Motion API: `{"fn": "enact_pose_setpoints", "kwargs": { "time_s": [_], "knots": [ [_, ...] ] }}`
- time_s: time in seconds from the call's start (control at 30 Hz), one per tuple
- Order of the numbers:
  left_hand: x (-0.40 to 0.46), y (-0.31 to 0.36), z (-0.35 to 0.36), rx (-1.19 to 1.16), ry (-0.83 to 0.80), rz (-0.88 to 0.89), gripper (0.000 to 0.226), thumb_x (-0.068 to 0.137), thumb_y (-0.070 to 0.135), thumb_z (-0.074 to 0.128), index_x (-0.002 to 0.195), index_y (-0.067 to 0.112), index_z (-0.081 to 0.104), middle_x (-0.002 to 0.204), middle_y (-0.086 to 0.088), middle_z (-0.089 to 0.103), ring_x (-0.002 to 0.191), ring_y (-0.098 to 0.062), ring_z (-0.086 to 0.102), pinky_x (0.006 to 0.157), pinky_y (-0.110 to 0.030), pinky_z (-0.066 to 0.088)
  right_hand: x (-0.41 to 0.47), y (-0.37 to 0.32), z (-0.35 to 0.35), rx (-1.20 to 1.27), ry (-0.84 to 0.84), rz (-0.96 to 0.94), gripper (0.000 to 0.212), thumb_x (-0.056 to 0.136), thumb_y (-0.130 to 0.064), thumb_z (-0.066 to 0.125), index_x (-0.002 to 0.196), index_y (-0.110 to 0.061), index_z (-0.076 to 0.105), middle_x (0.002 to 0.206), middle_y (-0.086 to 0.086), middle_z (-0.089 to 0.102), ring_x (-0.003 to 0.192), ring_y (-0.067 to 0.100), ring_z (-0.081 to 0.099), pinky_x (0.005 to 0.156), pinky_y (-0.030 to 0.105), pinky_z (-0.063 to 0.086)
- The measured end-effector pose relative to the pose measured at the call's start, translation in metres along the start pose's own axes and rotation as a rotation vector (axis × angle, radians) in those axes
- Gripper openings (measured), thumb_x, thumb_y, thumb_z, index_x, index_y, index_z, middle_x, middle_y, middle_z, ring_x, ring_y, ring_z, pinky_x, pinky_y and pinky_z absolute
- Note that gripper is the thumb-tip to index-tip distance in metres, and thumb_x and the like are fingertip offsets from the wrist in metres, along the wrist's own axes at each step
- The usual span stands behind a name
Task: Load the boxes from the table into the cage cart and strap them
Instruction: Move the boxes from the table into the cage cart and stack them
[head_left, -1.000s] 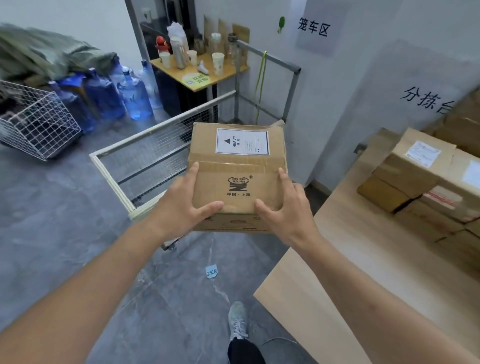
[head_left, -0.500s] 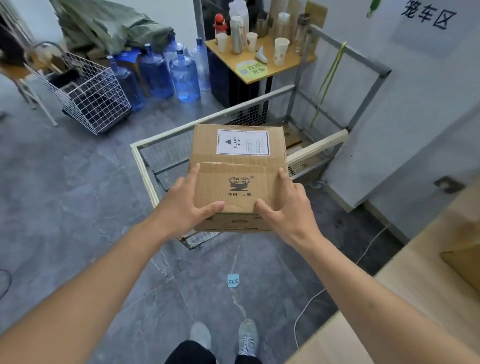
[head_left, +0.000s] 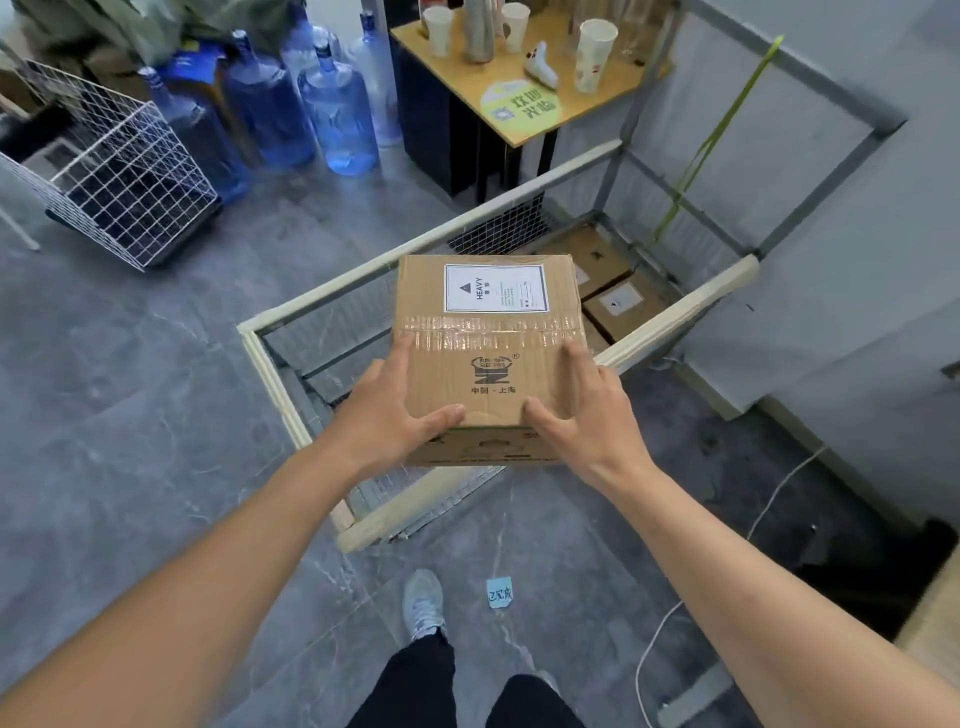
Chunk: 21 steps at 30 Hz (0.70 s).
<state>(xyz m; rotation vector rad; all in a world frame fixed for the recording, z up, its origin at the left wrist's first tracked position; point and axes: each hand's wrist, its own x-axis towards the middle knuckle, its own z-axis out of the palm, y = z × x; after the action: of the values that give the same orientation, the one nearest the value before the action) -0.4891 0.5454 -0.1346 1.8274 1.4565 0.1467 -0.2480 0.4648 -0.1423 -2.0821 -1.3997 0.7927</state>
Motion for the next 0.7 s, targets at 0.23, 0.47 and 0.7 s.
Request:
{"fn": "enact_pose_setpoints", "kwargs": {
  "time_s": [0.23,0.47,0.7],
  "knots": [
    [0.086,-0.027,-0.035,-0.040,-0.050,-0.019,0.109,0.082,0.064,0.077,0.160,0.041,0.005,0.146,0.000,0.044,0.125,-0.017,0.047,0.108,-0.047,0.046,0.088,-0.024,0.035,0.005,-0.040,0.045,0.084,0.090,-0.050,0.071,0.158,-0.034,0.023,0.136,0.004,0.044,0.111,0.016,0.045,0.089,0.030,0.038],
    [0.175,-0.046,-0.027,-0.031,-0.076,-0.106,0.108,0.078,0.070,0.077,0.157,0.043,0.009,0.143,0.001,0.049,0.126,-0.023,0.053,0.106,-0.054,0.050,0.182,-0.002,0.059,-0.003,-0.129,0.071,0.091,0.089,-0.053,0.072,0.161,-0.034,0.021,0.143,0.005,0.043,0.113,0.015,0.046,0.093,0.031,0.041],
    [0.256,-0.057,0.022,-0.075,-0.080,-0.244,0.104,0.076,0.065,0.081,0.156,0.040,0.019,0.142,0.001,0.051,0.125,-0.022,0.053,0.108,-0.054,0.048,0.271,0.057,0.082,0.018,-0.284,0.120,0.090,0.087,-0.053,0.073,0.159,-0.036,0.022,0.140,0.002,0.042,0.118,0.019,0.051,0.103,0.043,0.051]
  ]
}}
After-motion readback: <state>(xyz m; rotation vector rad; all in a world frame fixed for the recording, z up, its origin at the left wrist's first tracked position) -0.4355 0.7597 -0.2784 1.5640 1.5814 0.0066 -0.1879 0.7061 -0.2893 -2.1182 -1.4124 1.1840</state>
